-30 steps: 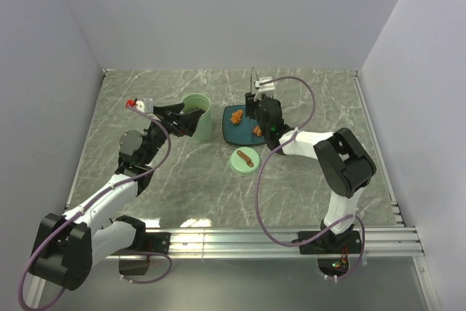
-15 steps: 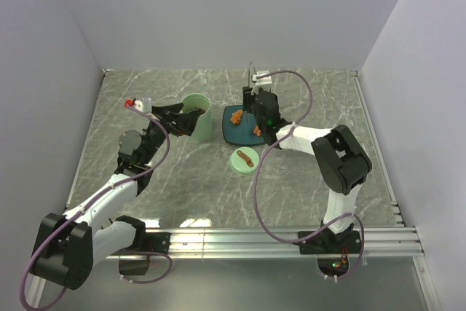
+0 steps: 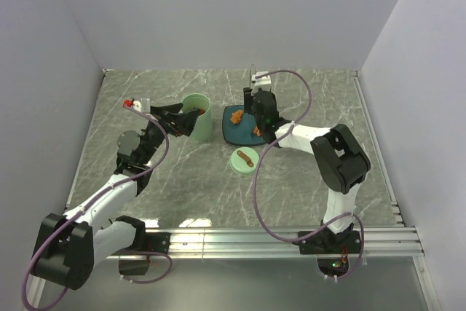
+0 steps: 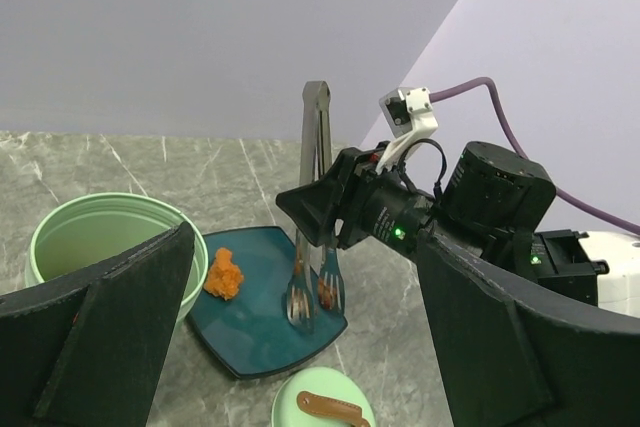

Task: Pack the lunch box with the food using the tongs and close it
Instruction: Pick up the food using the clamp

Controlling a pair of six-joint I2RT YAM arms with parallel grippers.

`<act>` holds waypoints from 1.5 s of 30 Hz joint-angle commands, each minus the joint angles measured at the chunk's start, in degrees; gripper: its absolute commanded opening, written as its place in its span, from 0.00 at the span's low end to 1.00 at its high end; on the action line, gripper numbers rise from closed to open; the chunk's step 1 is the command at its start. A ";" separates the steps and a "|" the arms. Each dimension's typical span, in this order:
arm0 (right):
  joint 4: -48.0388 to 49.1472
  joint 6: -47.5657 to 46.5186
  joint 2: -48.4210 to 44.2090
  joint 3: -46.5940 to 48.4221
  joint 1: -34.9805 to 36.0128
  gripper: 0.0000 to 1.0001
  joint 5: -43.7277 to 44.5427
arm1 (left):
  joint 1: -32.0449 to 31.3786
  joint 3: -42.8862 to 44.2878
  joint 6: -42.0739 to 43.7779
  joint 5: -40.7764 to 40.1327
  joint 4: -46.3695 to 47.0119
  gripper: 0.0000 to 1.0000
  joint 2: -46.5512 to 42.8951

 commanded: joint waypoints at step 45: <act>-11.75 1.78 -0.87 10.06 -1.45 0.37 0.58 | 3.79 -2.71 -2.30 2.09 4.17 0.99 -3.34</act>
